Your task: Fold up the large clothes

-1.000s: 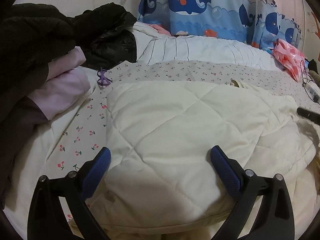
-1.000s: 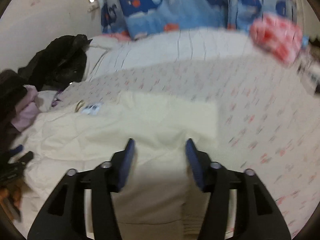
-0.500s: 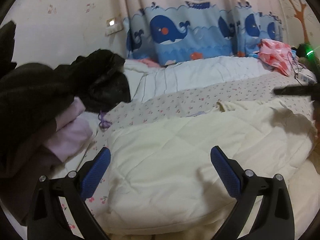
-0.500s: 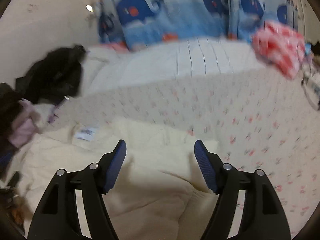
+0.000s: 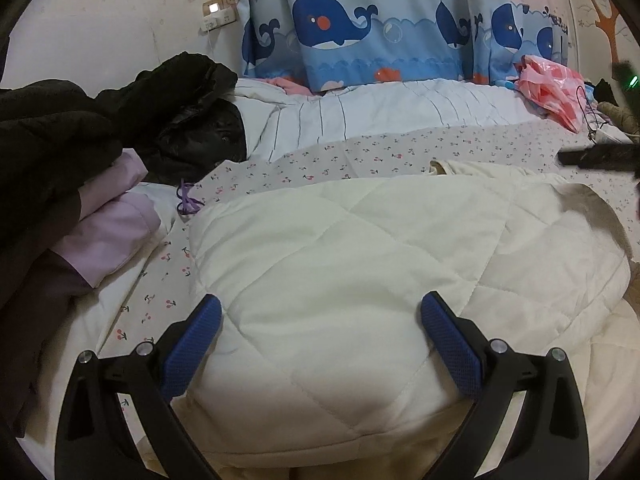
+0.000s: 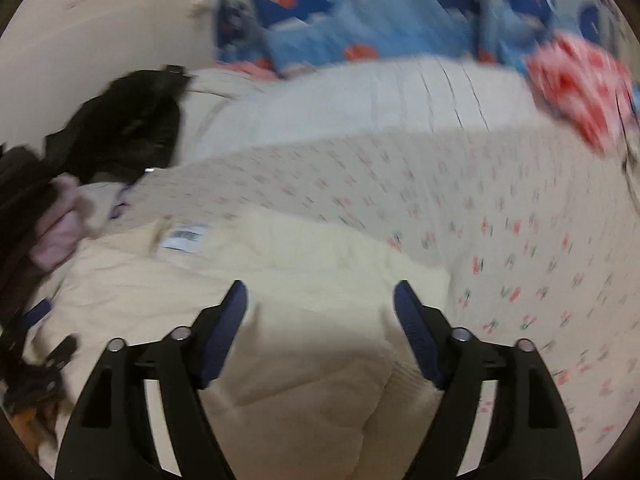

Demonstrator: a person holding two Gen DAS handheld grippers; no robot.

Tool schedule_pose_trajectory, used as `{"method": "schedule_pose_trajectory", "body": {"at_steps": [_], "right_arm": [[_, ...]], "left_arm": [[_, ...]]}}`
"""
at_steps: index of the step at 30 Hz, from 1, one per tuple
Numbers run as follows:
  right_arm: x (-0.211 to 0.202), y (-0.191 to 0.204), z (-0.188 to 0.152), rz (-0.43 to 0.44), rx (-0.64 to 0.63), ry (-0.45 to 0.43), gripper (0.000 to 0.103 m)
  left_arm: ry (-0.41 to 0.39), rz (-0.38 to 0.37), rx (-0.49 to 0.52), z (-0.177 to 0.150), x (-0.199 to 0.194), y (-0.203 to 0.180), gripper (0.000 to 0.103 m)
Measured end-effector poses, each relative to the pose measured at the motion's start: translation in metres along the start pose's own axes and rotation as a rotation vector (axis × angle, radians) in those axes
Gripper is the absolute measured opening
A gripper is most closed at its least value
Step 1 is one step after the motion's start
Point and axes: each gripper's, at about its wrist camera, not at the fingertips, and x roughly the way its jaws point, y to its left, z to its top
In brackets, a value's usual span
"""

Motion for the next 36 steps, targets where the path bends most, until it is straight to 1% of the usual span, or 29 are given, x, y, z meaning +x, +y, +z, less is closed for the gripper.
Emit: {"method": "schedule_pose_trajectory", "body": {"at_steps": [1,2,3,4,5,6,7,9,11,13,15,16,17,18,19,20,21,23,24,25,27,28,30,31,32,33,34,35,36], "right_arm": [[-0.008,0.006,-0.001,0.011,-0.044,0.015,0.081],[-0.009,0.010,-0.005,0.004,-0.076,0.044,0.082],[-0.003,0.012,-0.014,-0.026,-0.123,0.107,0.082],[0.013,0.011,-0.031,-0.096,-0.177,0.195,0.082],[0.027,0.009,-0.045,-0.129,-0.211,0.230,0.087],[0.036,0.003,-0.058,-0.118,-0.203,0.211,0.094],[0.044,-0.007,-0.065,-0.100,-0.151,0.195,0.096],[0.041,-0.005,-0.060,-0.106,-0.159,0.223,0.096],[0.024,-0.003,-0.050,-0.086,-0.125,0.233,0.093],[0.001,-0.002,-0.044,-0.015,-0.117,0.194,0.093],[-0.020,0.001,-0.046,0.011,-0.130,0.169,0.093],[-0.022,-0.001,-0.053,0.007,-0.139,0.189,0.093],[-0.016,-0.003,-0.061,-0.028,-0.154,0.221,0.094],[-0.002,-0.006,-0.072,-0.045,-0.173,0.265,0.097],[0.010,-0.013,-0.082,-0.016,-0.155,0.281,0.097],[0.020,-0.025,-0.090,0.043,-0.075,0.273,0.097],[0.021,-0.028,-0.089,0.061,-0.058,0.273,0.097],[0.012,-0.025,-0.084,0.053,-0.068,0.281,0.097],[0.004,-0.027,-0.083,0.073,-0.038,0.280,0.097],[-0.007,-0.035,-0.085,0.116,0.025,0.285,0.097],[-0.038,-0.056,-0.094,0.206,0.145,0.262,0.097],[-0.054,-0.068,-0.101,0.216,0.180,0.245,0.097],[-0.086,-0.089,-0.121,0.211,0.225,0.249,0.097],[-0.101,-0.102,-0.136,0.224,0.252,0.270,0.097],[-0.116,-0.117,-0.156,0.250,0.292,0.312,0.097],[-0.128,-0.127,-0.169,0.281,0.312,0.330,0.096],[-0.137,-0.130,-0.177,0.303,0.322,0.329,0.096],[-0.153,-0.132,-0.190,0.343,0.346,0.339,0.096],[-0.166,-0.130,-0.203,0.390,0.369,0.370,0.096]], "left_arm": [[0.000,-0.001,0.000,0.000,0.000,0.000,0.096],[0.001,-0.003,0.000,0.000,-0.001,0.000,0.096],[0.002,-0.005,-0.001,0.000,0.000,0.000,0.096],[0.004,-0.009,-0.005,0.000,0.000,0.000,0.096],[0.007,-0.021,-0.007,0.000,0.001,0.001,0.096],[0.009,-0.028,-0.007,-0.001,0.001,0.001,0.096],[0.010,-0.029,-0.001,-0.001,0.001,-0.001,0.096],[0.021,-0.013,0.016,-0.002,0.004,-0.005,0.096],[0.020,-0.014,0.008,0.000,0.001,-0.003,0.096],[-0.004,-0.049,-0.020,0.004,-0.009,0.003,0.096],[-0.036,-0.087,-0.032,0.009,-0.023,0.011,0.096],[-0.039,-0.094,-0.033,0.010,-0.024,0.013,0.096],[-0.022,-0.109,-0.039,0.011,-0.022,0.017,0.096],[0.028,-0.131,-0.052,0.008,-0.012,0.021,0.096],[0.101,-0.160,-0.072,0.002,0.003,0.023,0.096],[0.152,-0.181,-0.082,-0.005,0.017,0.023,0.096],[0.158,-0.184,-0.083,-0.011,0.023,0.023,0.096],[0.162,-0.189,-0.086,-0.008,0.016,0.025,0.096],[0.174,-0.192,-0.085,-0.004,0.010,0.028,0.096],[0.168,-0.202,-0.098,0.003,-0.007,0.038,0.096],[0.119,-0.201,-0.155,0.005,-0.039,0.059,0.096],[0.100,-0.223,-0.202,0.003,-0.060,0.076,0.096],[0.111,-0.268,-0.285,-0.013,-0.087,0.104,0.096],[0.140,-0.277,-0.325,-0.031,-0.099,0.119,0.096],[0.171,-0.276,-0.339,-0.044,-0.106,0.128,0.096],[0.210,-0.265,-0.344,-0.060,-0.111,0.135,0.096],[0.279,-0.241,-0.353,-0.084,-0.117,0.144,0.096],[0.325,-0.243,-0.365,-0.099,-0.122,0.148,0.096],[0.359,-0.259,-0.379,-0.112,-0.125,0.153,0.096]]}}
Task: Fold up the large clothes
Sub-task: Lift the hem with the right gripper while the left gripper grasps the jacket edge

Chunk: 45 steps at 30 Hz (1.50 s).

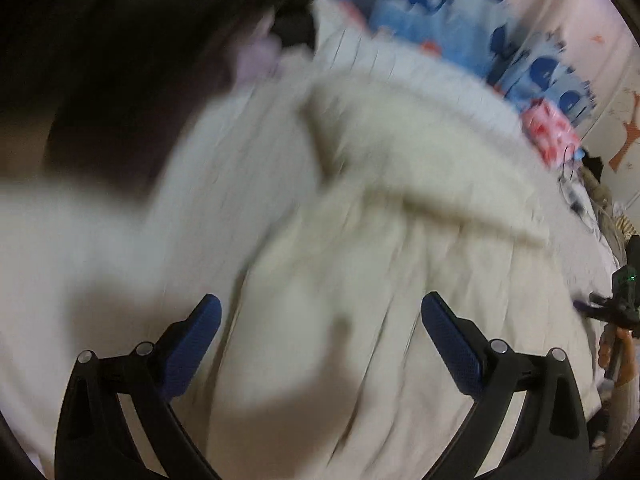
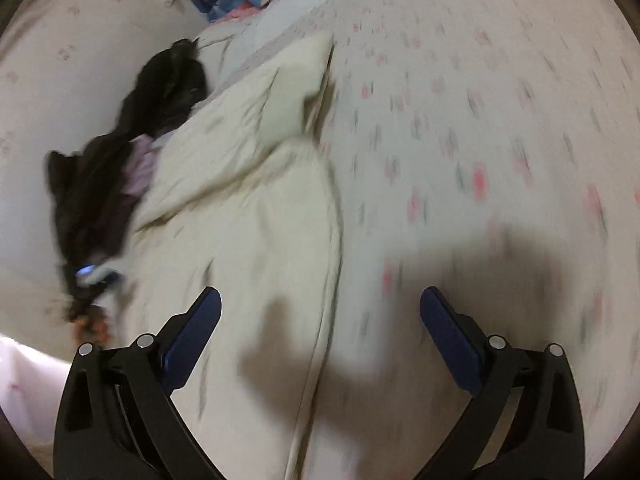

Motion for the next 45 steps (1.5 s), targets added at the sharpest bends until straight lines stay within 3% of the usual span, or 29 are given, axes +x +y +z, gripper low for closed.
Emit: {"method": "schedule_pose_trajectory", "body": {"at_steps": [4,9,12,13,14,15,16,17,19,21,25,28,31,34,35,37,38,40,42,43,45], "right_arm": [[0.001,0.018,-0.044,0.107,-0.048,0.153,0.096],[0.014,0.054,-0.080,0.247,-0.120,0.324,0.097],[0.023,0.066,-0.090,0.221,-0.156,0.346,0.097],[0.022,0.068,-0.093,0.225,-0.160,0.322,0.096],[0.021,0.072,-0.092,0.227,-0.173,0.305,0.081],[0.017,0.076,-0.093,0.214,-0.184,0.268,0.050],[0.013,0.077,-0.093,0.207,-0.170,0.224,0.032],[0.010,0.080,-0.094,0.217,-0.156,0.192,0.021],[0.005,0.094,-0.087,0.225,-0.170,0.127,0.019],[-0.012,0.113,-0.084,0.297,-0.173,0.026,0.017],[-0.063,0.147,-0.064,0.410,-0.172,-0.144,0.016],[-0.092,0.165,-0.070,0.418,-0.220,-0.161,0.016],[-0.122,0.164,-0.101,0.345,-0.302,-0.110,0.016],[-0.118,0.135,-0.135,0.206,-0.305,0.021,0.028],[-0.110,0.117,-0.148,0.131,-0.305,0.105,0.039],[-0.109,0.075,-0.156,-0.008,-0.215,0.129,0.042],[-0.115,0.063,-0.152,0.000,-0.167,0.102,0.046],[-0.127,0.049,-0.127,0.059,-0.102,-0.016,0.062],[-0.125,0.054,-0.082,0.109,-0.084,-0.154,0.089],[-0.118,0.056,-0.065,0.126,-0.081,-0.181,0.093],[-0.084,0.060,-0.008,0.161,-0.065,-0.203,0.094]], "left_arm": [[0.103,-0.076,-0.113,-0.057,-0.010,0.028,0.096],[0.190,-0.148,-0.136,-0.094,-0.013,0.031,0.096],[0.252,-0.148,-0.098,-0.102,-0.012,0.023,0.096],[0.268,-0.137,-0.082,-0.105,-0.012,0.021,0.093],[0.261,-0.109,-0.078,-0.106,-0.014,0.020,0.089],[0.263,-0.091,-0.088,-0.106,-0.016,0.021,0.074],[0.265,-0.097,-0.113,-0.107,-0.018,0.023,0.054],[0.265,-0.117,-0.136,-0.108,-0.021,0.025,0.044],[0.249,-0.125,-0.155,-0.105,-0.031,0.023,0.016],[0.219,-0.145,-0.162,-0.101,-0.045,0.018,0.014],[0.100,-0.276,-0.169,-0.087,-0.099,-0.003,0.013],[0.054,-0.343,-0.119,-0.088,-0.141,-0.021,0.013],[0.108,-0.346,-0.024,-0.107,-0.163,-0.038,0.013],[0.250,-0.324,0.064,-0.141,-0.155,-0.038,0.023],[0.272,-0.276,0.085,-0.150,-0.153,-0.033,0.025],[0.274,-0.222,0.063,-0.151,-0.154,-0.015,0.035],[0.255,-0.205,0.045,-0.145,-0.154,-0.009,0.039],[0.185,-0.193,-0.012,-0.118,-0.155,0.003,0.056],[0.112,-0.190,-0.028,-0.087,-0.148,-0.001,0.072],[0.073,-0.185,-0.016,-0.068,-0.139,-0.007,0.078],[0.039,-0.190,0.002,-0.033,-0.110,-0.023,0.080]]}}
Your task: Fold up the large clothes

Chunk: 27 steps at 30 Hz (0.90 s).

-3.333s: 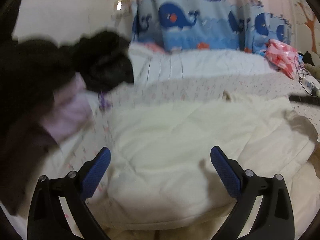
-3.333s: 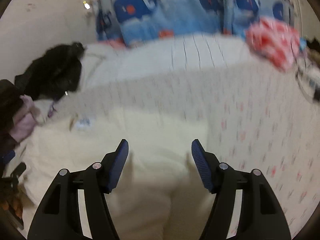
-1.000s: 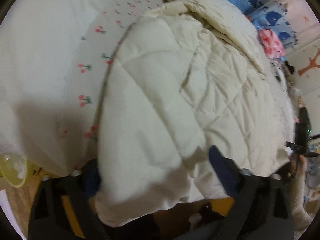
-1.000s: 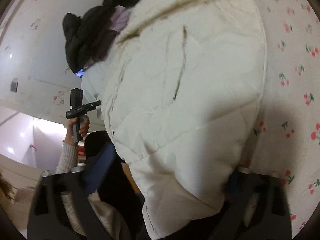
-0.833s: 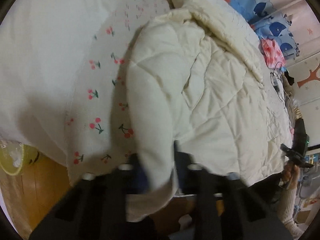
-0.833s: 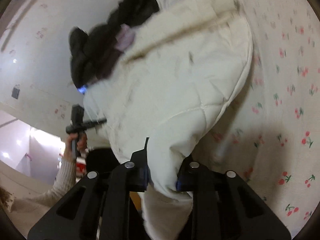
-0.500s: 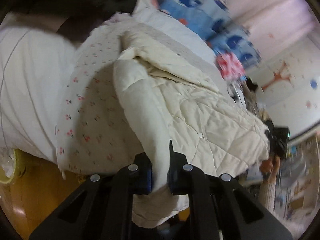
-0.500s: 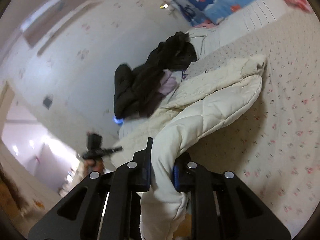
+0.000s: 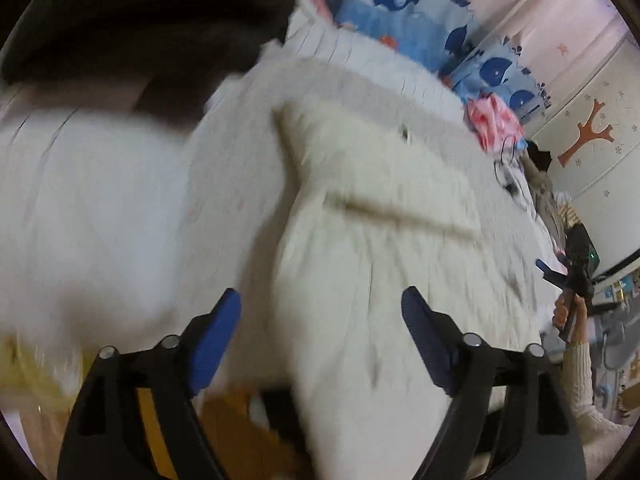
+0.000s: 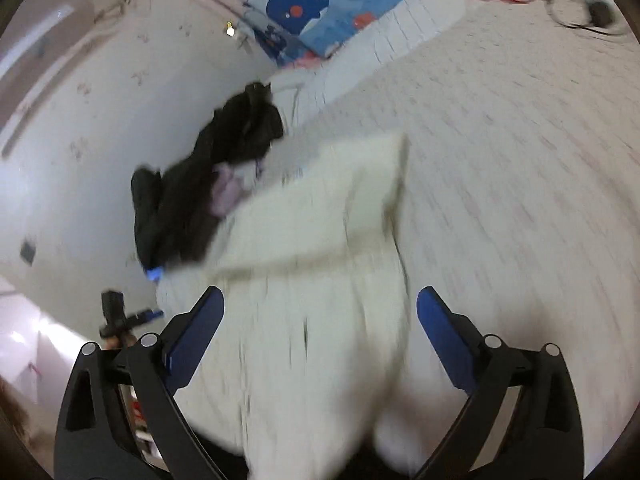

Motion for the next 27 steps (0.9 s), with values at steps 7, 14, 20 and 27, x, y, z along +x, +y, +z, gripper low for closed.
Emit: {"method": "schedule_pose_trajectory", "body": {"at_steps": [7,14,20,27], "right_arm": [[0.164,-0.047,0.089,-0.155,0.053,0.052,0.094],[0.248,-0.043,0.080,-0.185,-0.081,0.183,0.083],[0.205,-0.003,0.073,-0.103,-0.196,0.036,0.030],[0.126,0.069,0.097,-0.094,-0.379,-0.150,0.028]], "left_arm": [[-0.014,0.073,-0.090,0.116,0.140,0.000,0.080],[0.168,-0.065,-0.245,0.146,0.242,0.022,0.080],[0.073,-0.042,-0.077,0.139,0.213,-0.021,0.040],[-0.194,-0.161,0.026,0.140,0.143,-0.086,0.030]]}}
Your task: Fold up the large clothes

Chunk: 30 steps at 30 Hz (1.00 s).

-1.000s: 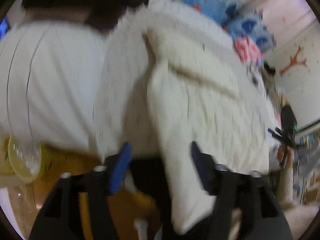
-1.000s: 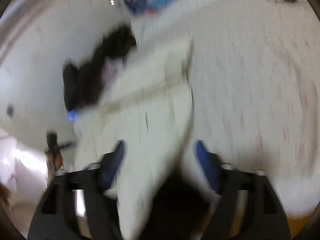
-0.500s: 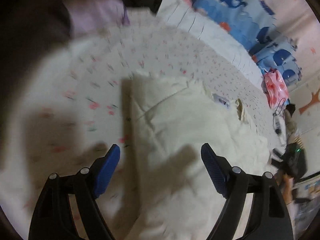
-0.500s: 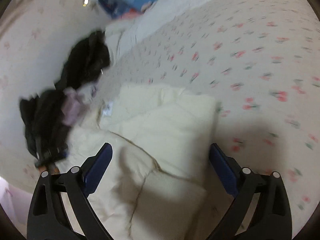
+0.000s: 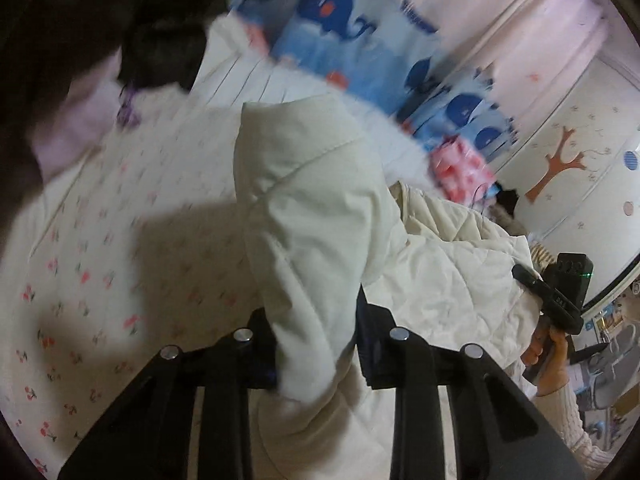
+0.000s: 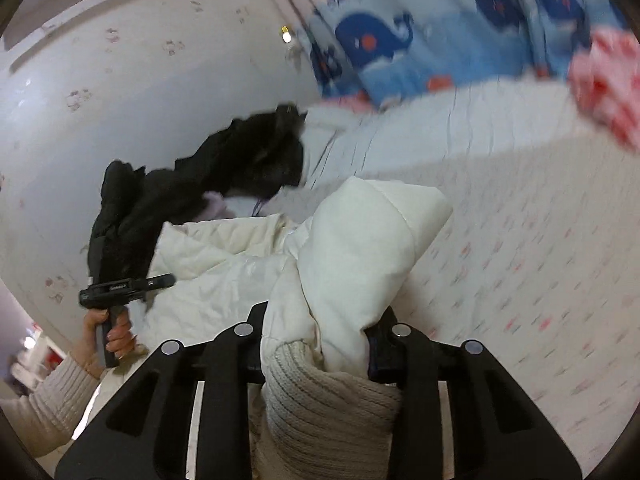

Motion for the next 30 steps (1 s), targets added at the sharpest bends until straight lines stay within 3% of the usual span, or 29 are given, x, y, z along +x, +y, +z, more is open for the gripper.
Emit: {"method": "schedule_pose_trajectory", "body": {"at_steps": [3,4,6,7,10,13,14,15,16,17,18,19,20,22,24,25,27,30], "right_arm": [[0.009,-0.036,0.001,-0.068,0.042,0.029,0.036],[0.024,-0.052,-0.004,-0.090,0.063,0.073,0.038],[0.069,-0.098,-0.035,-0.220,0.155,0.254,0.051],[0.079,-0.110,-0.047,-0.242,0.191,0.318,0.056],[0.055,-0.119,-0.062,-0.219,0.263,0.207,0.057],[0.004,-0.087,-0.057,-0.307,0.162,0.024,0.059],[-0.013,-0.067,-0.056,-0.289,0.105,-0.042,0.062],[-0.019,-0.057,-0.058,-0.268,0.082,-0.057,0.066],[-0.018,-0.047,-0.064,-0.269,0.055,-0.038,0.069],[0.004,-0.040,-0.071,-0.339,0.010,0.089,0.070],[0.034,-0.045,-0.087,-0.409,-0.024,0.252,0.070],[0.054,-0.049,-0.099,-0.454,-0.049,0.333,0.072],[0.058,-0.057,-0.108,-0.456,-0.033,0.327,0.074],[0.038,-0.066,-0.097,-0.416,0.115,0.311,0.074],[-0.011,-0.060,-0.091,-0.310,0.204,0.212,0.074],[-0.033,-0.053,-0.095,-0.265,0.204,0.210,0.074],[-0.067,-0.049,-0.108,-0.190,0.228,0.233,0.084],[-0.118,-0.044,-0.144,-0.052,0.311,0.287,0.087]], "left_arm": [[0.007,0.034,-0.027,0.002,0.027,0.004,0.033],[0.080,0.098,-0.067,-0.001,0.057,0.016,0.044],[0.258,0.242,-0.087,-0.016,0.103,0.037,0.054],[0.256,0.251,-0.099,-0.021,0.105,0.041,0.058],[0.221,0.195,-0.100,-0.020,0.077,0.036,0.058],[0.203,0.199,-0.012,-0.022,0.043,0.021,0.058],[0.187,0.171,0.000,-0.024,0.030,0.017,0.060],[0.186,0.152,0.007,-0.028,0.022,0.014,0.069],[0.200,0.164,0.016,-0.031,0.021,0.015,0.073],[0.230,0.193,0.030,-0.038,0.025,0.018,0.073],[0.320,0.242,0.045,-0.054,0.037,0.020,0.073],[0.379,0.260,0.044,-0.062,0.047,0.023,0.073],[0.396,0.260,0.025,-0.068,0.048,0.026,0.073],[0.340,0.225,-0.043,-0.072,0.019,0.023,0.073],[0.292,0.159,-0.073,-0.078,-0.019,0.022,0.073],[0.284,0.132,-0.080,-0.086,-0.042,0.024,0.074],[0.291,0.104,-0.096,-0.103,-0.073,0.033,0.082],[0.340,0.026,-0.185,-0.150,-0.112,0.055,0.082]]}}
